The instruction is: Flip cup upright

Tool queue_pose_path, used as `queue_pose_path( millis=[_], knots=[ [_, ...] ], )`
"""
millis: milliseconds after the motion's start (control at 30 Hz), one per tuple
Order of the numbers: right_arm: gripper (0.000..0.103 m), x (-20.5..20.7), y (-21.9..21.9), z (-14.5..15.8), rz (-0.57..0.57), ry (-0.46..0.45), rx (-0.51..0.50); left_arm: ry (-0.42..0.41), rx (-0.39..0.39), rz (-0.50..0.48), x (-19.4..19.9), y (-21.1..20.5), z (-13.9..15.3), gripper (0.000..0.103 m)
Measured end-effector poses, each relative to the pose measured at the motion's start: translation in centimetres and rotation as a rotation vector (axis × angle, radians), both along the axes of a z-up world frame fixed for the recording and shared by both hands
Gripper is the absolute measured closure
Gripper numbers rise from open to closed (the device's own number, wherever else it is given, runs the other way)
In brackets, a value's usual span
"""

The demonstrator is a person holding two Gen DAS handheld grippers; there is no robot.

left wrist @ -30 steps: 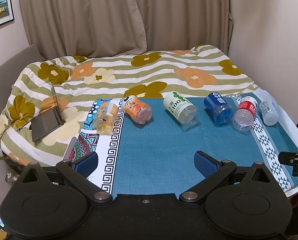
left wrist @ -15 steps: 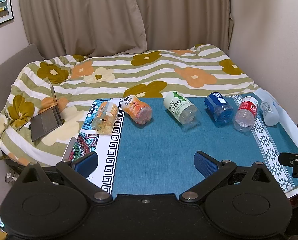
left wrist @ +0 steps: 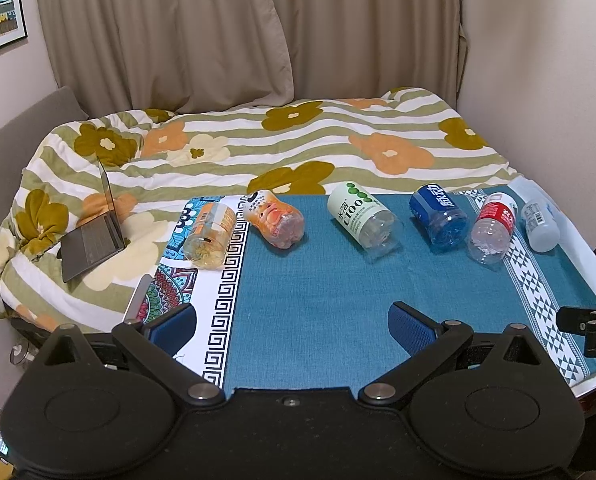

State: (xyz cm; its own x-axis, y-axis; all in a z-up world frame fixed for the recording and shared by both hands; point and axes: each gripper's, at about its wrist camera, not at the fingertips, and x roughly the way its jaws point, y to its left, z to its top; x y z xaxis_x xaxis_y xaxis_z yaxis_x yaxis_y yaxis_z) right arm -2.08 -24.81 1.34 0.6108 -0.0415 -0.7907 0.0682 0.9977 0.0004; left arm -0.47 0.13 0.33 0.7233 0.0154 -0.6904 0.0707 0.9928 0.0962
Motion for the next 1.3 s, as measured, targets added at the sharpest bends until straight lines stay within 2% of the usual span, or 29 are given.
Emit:
queue_pose_path(
  millis=[633, 833, 967, 1133, 1300],
  knots=[
    [0.000, 0.0, -0.3, -0.4, 0.000, -0.001, 0.006, -0.007, 0.005, 0.006, -0.1, -0.3, 0.4, 0.000],
    [0.000, 0.4, -0.5, 0.6, 0.018, 0.013, 0.029, 0.004, 0.007, 0.020, 0.1, -0.5, 1.0, 0.000],
    [0.000, 1.3, -1.0, 1.2, 0.052, 0.038, 0.078, 0.013, 0.008, 0.055, 1.2, -0.8, 1.7, 0.000],
    [0.000, 2.9, -1.0, 1.6, 0.119, 0.007, 0.008, 0.021, 0.003, 0.113, 3.4, -1.2, 1.9, 0.000],
    [0.000, 5.3, -1.1, 0.7, 0.133, 0.045, -0.005, 0.037, -0.006, 0.136, 6.6, -0.9, 2.0, 0.000]
  ],
)
